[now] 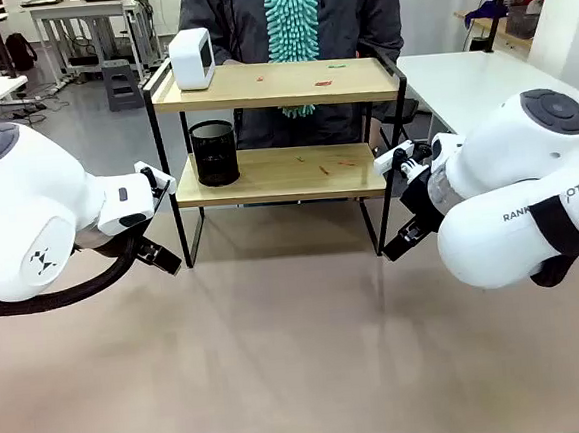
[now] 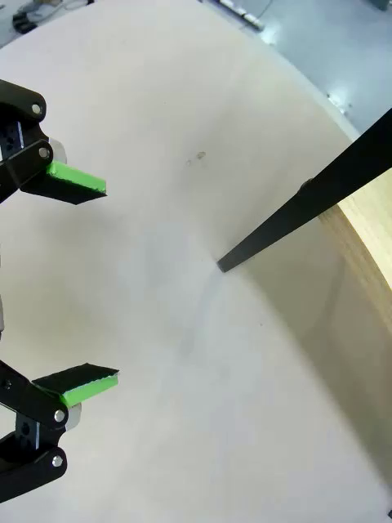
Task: Clean the shelf.
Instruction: Pick up the Duster from the human.
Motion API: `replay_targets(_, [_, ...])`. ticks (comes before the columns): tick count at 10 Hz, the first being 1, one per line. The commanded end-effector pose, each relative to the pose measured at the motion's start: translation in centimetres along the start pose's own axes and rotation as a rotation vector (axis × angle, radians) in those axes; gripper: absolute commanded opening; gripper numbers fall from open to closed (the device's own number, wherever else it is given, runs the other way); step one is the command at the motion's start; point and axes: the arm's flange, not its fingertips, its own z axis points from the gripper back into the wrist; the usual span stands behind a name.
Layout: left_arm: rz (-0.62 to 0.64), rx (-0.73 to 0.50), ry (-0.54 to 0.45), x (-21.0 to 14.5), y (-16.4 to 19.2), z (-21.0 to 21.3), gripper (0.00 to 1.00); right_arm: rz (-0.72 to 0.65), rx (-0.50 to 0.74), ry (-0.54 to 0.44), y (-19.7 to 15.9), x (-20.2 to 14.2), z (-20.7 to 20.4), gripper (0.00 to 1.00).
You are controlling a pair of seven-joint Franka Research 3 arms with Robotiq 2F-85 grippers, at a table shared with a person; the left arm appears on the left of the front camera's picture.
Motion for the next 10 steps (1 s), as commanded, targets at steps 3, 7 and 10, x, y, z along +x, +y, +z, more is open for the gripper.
replay_targets(3, [0.000,0.000,0.000,0.0,0.0,0.0,1.00,0.000,0.000,0.000,0.0,0.0,0.0,1.00])
replay_targets(7, [0.000,0.000,0.000,0.0,0.0,0.0,1.00,0.000,0.000,0.000,0.0,0.0,0.0,1.00])
replay_targets(10, [-0.098,-0.110,-0.003,0.0,-0.9,4.0,1.00,0.047,0.040,0.052,0.9,1.6,3.2,1.00])
